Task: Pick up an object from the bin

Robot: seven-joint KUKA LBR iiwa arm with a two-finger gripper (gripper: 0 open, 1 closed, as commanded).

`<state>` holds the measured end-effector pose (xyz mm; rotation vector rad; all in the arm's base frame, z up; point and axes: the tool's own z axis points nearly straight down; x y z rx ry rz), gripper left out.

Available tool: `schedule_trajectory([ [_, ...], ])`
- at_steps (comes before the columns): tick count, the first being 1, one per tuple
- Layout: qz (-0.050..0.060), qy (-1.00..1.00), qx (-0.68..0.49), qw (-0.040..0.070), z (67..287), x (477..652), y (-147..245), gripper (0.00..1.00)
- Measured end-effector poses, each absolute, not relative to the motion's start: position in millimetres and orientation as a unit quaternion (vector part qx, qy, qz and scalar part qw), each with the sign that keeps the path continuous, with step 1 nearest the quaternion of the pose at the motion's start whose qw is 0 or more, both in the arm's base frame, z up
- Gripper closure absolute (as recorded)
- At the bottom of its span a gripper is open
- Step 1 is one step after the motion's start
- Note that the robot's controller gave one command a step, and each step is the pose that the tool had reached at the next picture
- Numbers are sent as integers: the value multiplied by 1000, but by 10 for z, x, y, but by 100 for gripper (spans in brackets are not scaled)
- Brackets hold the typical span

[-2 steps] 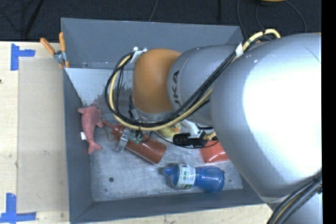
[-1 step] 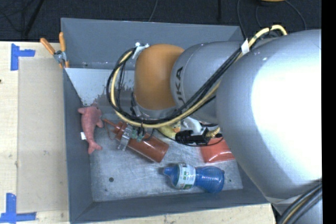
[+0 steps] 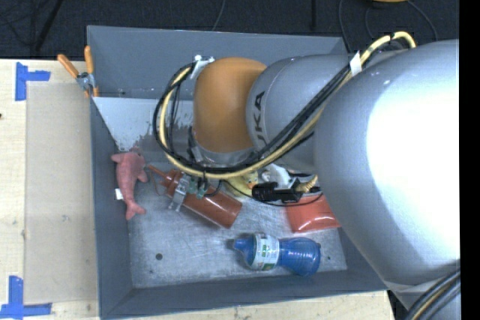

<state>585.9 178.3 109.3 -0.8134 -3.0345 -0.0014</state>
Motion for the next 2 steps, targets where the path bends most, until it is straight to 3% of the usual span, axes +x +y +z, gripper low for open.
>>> schedule_trajectory([
  [2,0,-966,-258,1,1378,5848,1779,100],
])
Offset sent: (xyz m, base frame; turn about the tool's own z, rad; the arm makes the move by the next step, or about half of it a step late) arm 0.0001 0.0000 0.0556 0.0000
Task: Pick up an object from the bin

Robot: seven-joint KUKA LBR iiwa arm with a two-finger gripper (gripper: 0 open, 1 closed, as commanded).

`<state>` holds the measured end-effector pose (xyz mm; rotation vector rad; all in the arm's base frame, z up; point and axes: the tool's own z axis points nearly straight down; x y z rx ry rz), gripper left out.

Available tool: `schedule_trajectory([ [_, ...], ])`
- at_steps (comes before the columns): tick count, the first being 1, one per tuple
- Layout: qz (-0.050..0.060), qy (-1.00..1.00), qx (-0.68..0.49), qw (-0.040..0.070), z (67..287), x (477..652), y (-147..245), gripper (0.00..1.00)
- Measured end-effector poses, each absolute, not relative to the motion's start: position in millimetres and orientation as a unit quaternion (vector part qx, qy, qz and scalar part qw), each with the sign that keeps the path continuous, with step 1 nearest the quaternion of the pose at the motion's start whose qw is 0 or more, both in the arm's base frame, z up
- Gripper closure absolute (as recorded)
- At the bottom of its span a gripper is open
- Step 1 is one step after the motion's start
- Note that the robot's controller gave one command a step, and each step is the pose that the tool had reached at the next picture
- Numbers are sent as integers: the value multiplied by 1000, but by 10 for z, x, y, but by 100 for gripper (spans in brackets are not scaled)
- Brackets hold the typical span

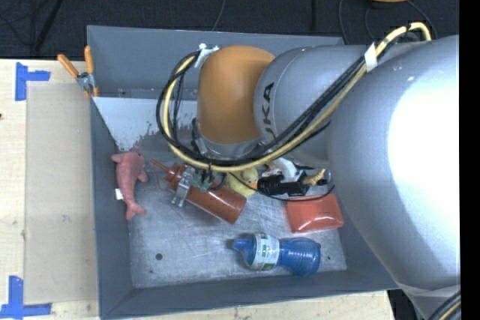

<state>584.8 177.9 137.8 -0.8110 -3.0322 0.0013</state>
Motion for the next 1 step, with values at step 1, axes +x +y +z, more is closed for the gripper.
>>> schedule_trajectory([
  [1,0,-966,-258,0,1493,5852,1780,100],
])
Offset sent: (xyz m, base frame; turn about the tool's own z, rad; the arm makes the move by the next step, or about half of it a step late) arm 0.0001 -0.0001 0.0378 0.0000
